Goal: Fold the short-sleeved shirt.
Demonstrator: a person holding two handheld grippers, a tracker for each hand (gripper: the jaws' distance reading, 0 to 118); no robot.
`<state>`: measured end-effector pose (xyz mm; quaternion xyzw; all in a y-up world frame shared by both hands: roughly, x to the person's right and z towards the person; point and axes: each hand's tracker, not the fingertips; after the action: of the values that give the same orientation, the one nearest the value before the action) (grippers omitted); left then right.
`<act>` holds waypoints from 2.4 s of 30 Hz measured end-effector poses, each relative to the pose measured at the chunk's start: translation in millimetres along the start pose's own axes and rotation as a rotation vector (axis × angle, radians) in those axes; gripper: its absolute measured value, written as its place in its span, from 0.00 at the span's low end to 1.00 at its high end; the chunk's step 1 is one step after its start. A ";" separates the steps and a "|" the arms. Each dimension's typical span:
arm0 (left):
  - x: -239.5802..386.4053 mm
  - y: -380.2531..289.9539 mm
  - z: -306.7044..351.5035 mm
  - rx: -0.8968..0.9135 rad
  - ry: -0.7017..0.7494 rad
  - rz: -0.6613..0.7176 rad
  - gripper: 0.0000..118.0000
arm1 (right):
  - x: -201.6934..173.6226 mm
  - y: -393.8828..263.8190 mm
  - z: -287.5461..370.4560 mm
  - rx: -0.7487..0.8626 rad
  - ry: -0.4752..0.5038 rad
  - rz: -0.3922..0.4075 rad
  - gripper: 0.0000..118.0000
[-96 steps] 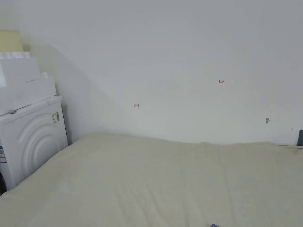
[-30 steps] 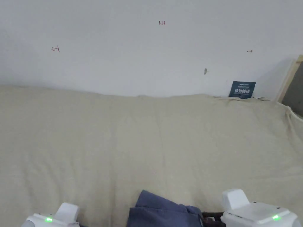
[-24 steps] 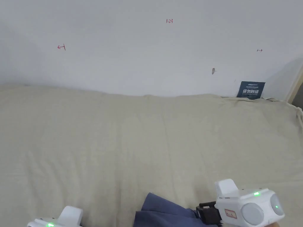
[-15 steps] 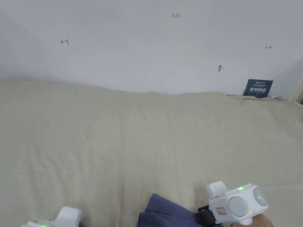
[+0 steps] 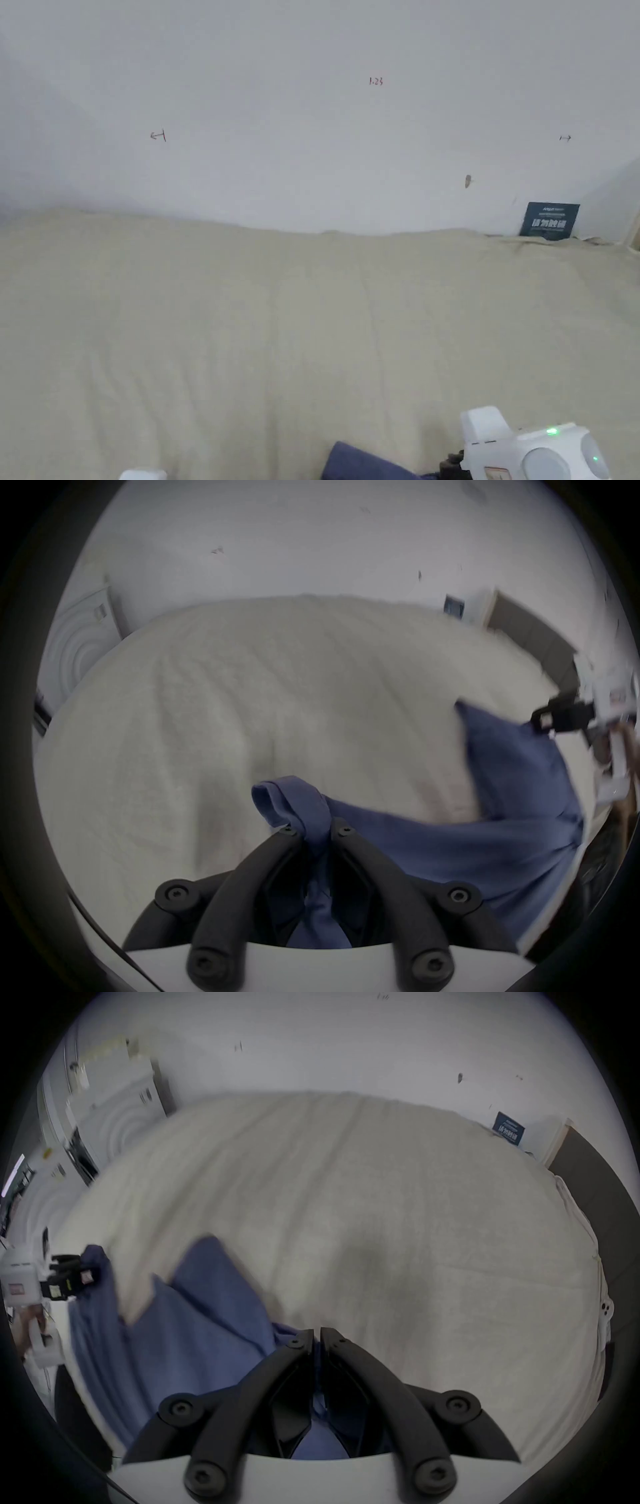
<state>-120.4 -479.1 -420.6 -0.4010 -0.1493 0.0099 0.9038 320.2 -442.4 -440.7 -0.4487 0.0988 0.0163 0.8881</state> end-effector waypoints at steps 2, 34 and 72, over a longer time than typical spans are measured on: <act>-1.6 3.2 43.2 0.106 -0.035 0.006 0.09 | -5.0 -0.6 40.9 0.088 0.011 -0.005 0.03; -37.4 119.5 415.3 0.811 0.111 -0.038 0.09 | -22.9 74.6 432.7 0.756 -0.265 -0.035 0.03; -94.1 108.7 -3.2 0.137 0.110 0.105 0.09 | 24.8 91.9 26.3 0.196 -0.185 -0.227 0.03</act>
<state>-198.3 -420.6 -526.4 -0.3456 -0.0770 0.0453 0.9341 338.0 -368.0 -503.2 -0.3647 -0.0337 -0.0525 0.9290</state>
